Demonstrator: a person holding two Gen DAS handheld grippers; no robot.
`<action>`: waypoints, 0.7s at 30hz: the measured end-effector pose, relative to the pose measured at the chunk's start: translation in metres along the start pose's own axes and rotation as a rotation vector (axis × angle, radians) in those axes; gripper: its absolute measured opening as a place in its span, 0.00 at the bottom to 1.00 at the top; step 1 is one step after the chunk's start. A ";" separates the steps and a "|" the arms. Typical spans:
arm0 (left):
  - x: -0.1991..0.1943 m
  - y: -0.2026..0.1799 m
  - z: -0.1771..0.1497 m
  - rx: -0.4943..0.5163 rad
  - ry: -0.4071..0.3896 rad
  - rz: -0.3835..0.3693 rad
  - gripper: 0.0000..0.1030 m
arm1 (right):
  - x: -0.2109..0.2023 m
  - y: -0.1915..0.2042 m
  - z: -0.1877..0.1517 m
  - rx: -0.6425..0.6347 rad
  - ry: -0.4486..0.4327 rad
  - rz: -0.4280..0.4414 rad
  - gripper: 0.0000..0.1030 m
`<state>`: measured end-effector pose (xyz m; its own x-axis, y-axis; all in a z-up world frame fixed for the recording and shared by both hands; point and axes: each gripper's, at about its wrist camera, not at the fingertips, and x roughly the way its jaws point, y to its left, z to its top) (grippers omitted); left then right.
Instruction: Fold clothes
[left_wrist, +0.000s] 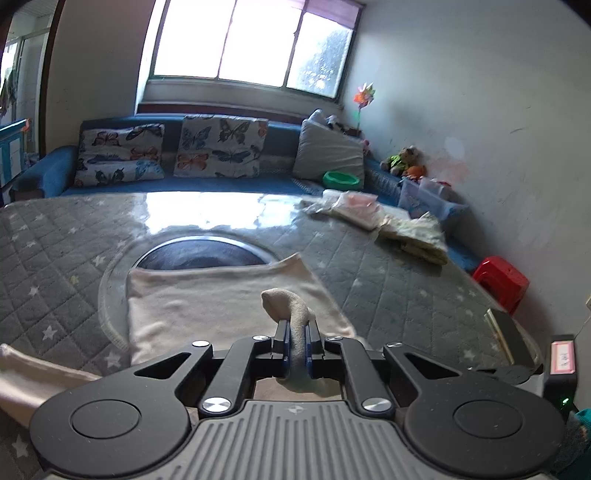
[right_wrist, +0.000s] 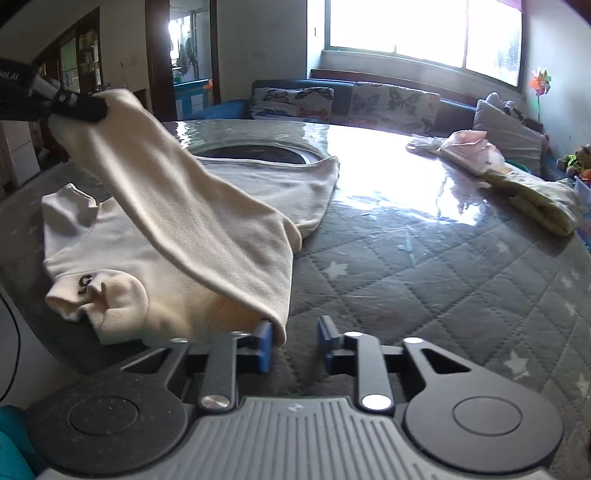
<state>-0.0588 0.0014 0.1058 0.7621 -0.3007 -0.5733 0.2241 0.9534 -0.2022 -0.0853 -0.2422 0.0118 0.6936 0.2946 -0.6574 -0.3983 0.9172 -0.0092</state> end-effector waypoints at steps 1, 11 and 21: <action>0.002 0.003 -0.003 -0.004 0.018 0.012 0.08 | -0.001 0.000 -0.001 -0.007 0.003 -0.010 0.20; 0.044 0.034 -0.050 -0.030 0.223 0.090 0.13 | -0.008 0.003 -0.001 -0.072 0.046 -0.022 0.20; 0.036 0.041 -0.051 -0.030 0.196 0.125 0.25 | -0.013 0.010 0.037 -0.106 -0.031 0.048 0.20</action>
<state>-0.0535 0.0284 0.0366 0.6500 -0.1825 -0.7377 0.1149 0.9832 -0.1420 -0.0760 -0.2275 0.0480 0.6896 0.3475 -0.6354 -0.4917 0.8688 -0.0585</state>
